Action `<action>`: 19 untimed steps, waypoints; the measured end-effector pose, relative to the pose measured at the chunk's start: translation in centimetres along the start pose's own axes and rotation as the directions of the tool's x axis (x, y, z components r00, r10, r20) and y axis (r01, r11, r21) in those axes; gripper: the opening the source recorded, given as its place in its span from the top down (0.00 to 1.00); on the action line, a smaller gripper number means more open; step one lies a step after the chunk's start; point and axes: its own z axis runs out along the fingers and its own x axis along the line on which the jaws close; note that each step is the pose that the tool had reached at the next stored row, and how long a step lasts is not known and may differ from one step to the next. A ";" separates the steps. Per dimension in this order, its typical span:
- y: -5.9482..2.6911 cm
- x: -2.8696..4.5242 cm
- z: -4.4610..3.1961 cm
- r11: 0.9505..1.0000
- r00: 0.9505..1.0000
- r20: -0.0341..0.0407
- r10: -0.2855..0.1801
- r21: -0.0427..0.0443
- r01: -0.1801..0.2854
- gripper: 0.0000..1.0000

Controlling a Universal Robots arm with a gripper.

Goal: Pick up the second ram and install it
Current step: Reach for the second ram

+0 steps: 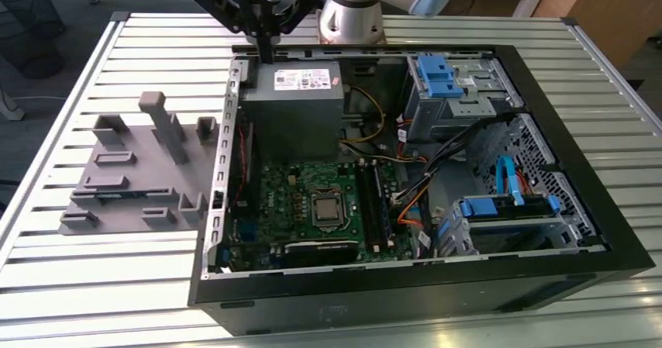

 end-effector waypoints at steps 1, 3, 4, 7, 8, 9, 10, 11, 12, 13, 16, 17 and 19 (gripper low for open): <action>0.00 0.04 0.00 1.000 1.000 0.000 0.000 0.000 0.000 0.89; -0.01 0.14 0.00 1.000 1.000 0.000 0.000 0.000 0.000 0.89; -0.02 0.20 0.00 1.000 1.000 0.000 0.000 0.000 0.000 0.89; -0.03 0.40 0.00 1.000 1.000 0.000 0.000 0.000 0.000 0.89; -0.04 0.46 0.00 1.000 1.000 0.000 0.000 0.000 0.000 0.89; -0.04 0.53 0.00 1.000 1.000 0.000 0.000 0.000 0.000 0.89; -0.04 0.59 0.00 1.000 1.000 0.000 0.000 0.000 0.000 0.89; -0.05 0.66 0.00 1.000 1.000 0.000 0.000 0.000 0.000 0.89; -0.05 0.73 0.00 1.000 1.000 0.000 0.000 0.000 0.000 0.89; -0.06 0.78 0.01 1.000 1.000 0.000 0.000 0.000 0.000 0.89; -0.07 0.95 0.01 1.000 1.000 0.000 0.000 0.000 0.000 0.89; -0.08 1.01 0.02 1.000 1.000 0.000 0.000 0.000 0.000 0.89; -0.09 1.14 0.03 1.000 1.000 0.000 0.000 0.000 0.000 0.89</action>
